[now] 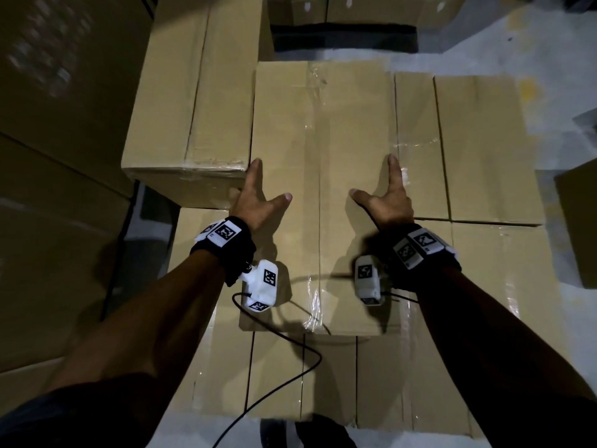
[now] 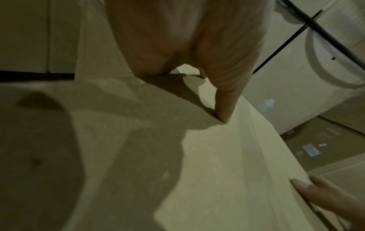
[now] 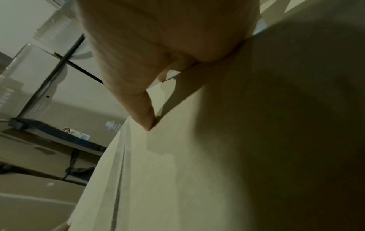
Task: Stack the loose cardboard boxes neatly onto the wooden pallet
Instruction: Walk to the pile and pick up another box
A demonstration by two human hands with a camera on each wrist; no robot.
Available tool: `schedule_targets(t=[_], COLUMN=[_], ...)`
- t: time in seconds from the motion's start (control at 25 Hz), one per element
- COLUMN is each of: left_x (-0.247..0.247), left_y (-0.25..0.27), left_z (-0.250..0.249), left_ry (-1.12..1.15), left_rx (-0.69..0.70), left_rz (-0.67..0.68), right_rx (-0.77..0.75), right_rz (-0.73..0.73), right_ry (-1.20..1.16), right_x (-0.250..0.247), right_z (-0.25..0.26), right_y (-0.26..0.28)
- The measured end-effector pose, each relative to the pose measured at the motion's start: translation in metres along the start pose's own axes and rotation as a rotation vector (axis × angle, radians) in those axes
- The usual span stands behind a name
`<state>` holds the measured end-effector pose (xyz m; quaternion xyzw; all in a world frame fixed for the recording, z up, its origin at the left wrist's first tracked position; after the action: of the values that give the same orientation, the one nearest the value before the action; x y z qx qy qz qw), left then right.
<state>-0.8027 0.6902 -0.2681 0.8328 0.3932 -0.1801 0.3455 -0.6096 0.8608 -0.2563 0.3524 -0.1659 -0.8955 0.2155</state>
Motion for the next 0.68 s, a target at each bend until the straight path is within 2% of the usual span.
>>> schedule_targets(t=[0.32, 0.48, 0.6, 0.68], left_x=[0.002, 0.002, -0.005, -0.016], left_y=[-0.011, -0.016, -0.018, -0.015], left_z=[-0.002, -0.001, 0.002, 0.006], left_ry=[-0.049, -0.09, -0.135, -0.146], left_rx=[-0.024, -0.027, 0.029, 0.071], left_rz=[-0.032, -0.004, -0.016, -0.025], right_rx=[0.024, 0.007, -0.001, -0.03], right_rz=[0.009, 0.0, 0.052, 0.066], right_ry=[0.019, 0.051, 0.076, 0.185], right_x=[0.01, 0.011, 0.01, 0.009], right_z=[0.001, 0.001, 0.003, 0.004], right_y=[-0.019, -0.02, -0.018, -0.015])
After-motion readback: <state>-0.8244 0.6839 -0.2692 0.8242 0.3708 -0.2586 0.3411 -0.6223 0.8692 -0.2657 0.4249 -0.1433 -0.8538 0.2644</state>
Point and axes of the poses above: each hand's wrist, its own y-axis away from the middle knuckle, its own x-axis out of the palm, z = x × y, the point moved 2 cm from there along -y, towards the middle knuckle, and after that the axes turned 6 degrees about -z, right-handed, at the moved point
